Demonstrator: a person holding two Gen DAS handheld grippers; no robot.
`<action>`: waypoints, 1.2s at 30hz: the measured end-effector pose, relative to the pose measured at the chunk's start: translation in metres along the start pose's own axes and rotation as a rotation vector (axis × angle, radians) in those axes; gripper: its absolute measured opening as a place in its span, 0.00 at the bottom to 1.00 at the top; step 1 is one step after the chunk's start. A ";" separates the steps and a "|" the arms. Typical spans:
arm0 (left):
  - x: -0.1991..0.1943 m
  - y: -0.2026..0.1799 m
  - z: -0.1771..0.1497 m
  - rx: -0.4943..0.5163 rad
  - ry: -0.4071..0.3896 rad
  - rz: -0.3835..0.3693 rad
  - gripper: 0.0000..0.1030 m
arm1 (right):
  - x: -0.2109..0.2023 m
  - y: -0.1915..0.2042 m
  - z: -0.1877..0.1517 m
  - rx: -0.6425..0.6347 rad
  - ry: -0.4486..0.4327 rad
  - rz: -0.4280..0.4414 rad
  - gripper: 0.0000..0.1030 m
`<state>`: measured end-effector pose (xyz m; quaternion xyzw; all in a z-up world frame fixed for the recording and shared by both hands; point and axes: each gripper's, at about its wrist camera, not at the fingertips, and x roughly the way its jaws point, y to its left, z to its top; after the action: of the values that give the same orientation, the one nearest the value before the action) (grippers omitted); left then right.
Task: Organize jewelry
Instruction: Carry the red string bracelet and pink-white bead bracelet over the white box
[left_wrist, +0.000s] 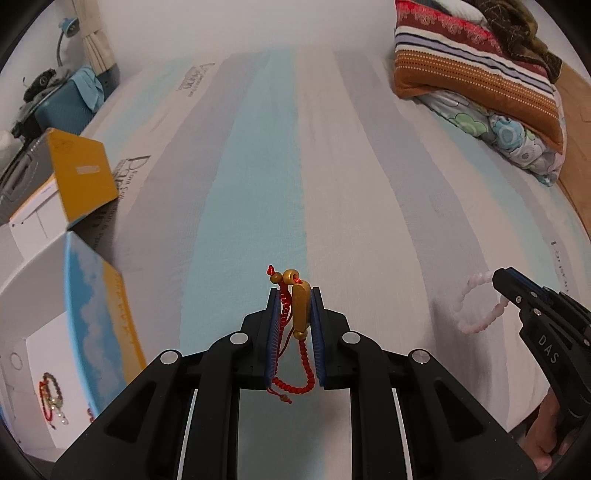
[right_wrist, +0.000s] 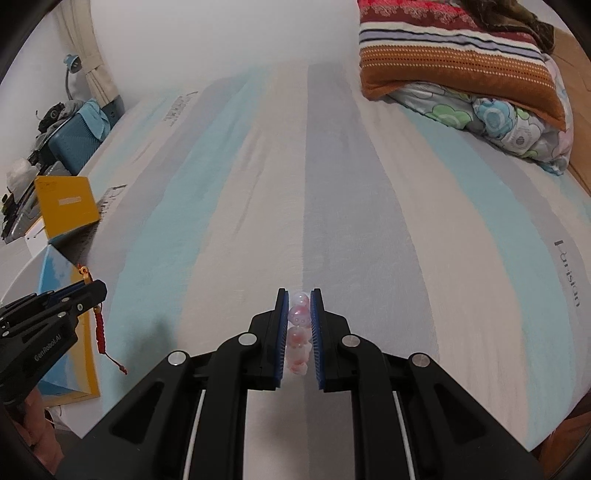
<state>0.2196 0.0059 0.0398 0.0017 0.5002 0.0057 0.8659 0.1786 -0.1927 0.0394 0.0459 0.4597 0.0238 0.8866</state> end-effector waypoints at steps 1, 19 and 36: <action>-0.006 0.004 -0.002 -0.003 -0.004 0.001 0.15 | -0.004 0.003 0.000 -0.001 -0.003 0.002 0.11; -0.089 0.085 -0.031 -0.060 -0.089 0.030 0.15 | -0.072 0.110 -0.008 -0.113 -0.068 0.076 0.11; -0.134 0.225 -0.069 -0.226 -0.106 0.153 0.15 | -0.097 0.247 -0.017 -0.302 -0.099 0.184 0.11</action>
<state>0.0906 0.2290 0.1235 -0.0575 0.4482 0.1281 0.8828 0.1083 0.0459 0.1342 -0.0450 0.4006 0.1713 0.8990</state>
